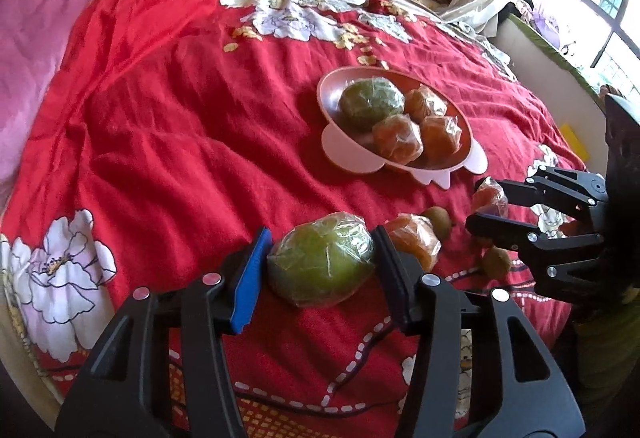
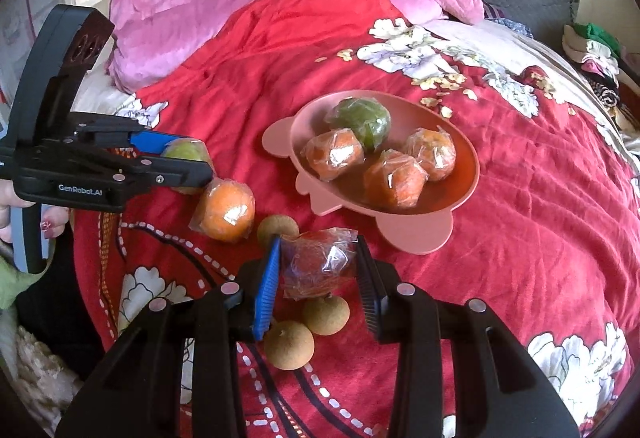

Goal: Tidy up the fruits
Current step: 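Grasp the green wrapped fruit with the left tool while the right tool grasps the clear plastic bag, then carry the green fruit and the clear bag with both tools over the pink bowl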

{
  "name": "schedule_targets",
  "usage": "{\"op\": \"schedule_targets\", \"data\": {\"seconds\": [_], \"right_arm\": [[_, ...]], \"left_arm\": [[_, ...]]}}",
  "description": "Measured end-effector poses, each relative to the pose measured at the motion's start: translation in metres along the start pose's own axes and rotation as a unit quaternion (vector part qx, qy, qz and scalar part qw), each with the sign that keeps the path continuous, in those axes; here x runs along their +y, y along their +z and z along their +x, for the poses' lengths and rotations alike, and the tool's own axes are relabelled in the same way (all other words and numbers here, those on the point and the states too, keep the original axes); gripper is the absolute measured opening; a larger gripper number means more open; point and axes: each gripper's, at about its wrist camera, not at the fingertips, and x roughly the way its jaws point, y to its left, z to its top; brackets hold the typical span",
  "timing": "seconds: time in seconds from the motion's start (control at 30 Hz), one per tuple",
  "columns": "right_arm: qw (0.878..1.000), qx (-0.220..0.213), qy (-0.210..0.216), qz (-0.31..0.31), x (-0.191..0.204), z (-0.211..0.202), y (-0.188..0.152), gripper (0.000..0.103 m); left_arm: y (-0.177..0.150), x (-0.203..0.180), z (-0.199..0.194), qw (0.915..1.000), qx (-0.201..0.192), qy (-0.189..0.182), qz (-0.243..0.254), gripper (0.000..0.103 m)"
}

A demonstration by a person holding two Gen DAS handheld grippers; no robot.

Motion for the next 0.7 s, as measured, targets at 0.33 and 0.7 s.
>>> {"op": "schedule_targets", "data": {"seconds": [0.33, 0.7], "right_arm": [[0.999, -0.025, -0.008, 0.018, -0.010, -0.016, 0.006, 0.034], [0.998, -0.054, -0.023, 0.038, -0.025, -0.037, 0.016, 0.034]], "left_arm": [[0.016, -0.001, -0.014, 0.9998, -0.020, 0.002, -0.002, 0.043], [0.044, -0.013, -0.013, 0.9994, -0.033, 0.002, 0.015, 0.043]]}}
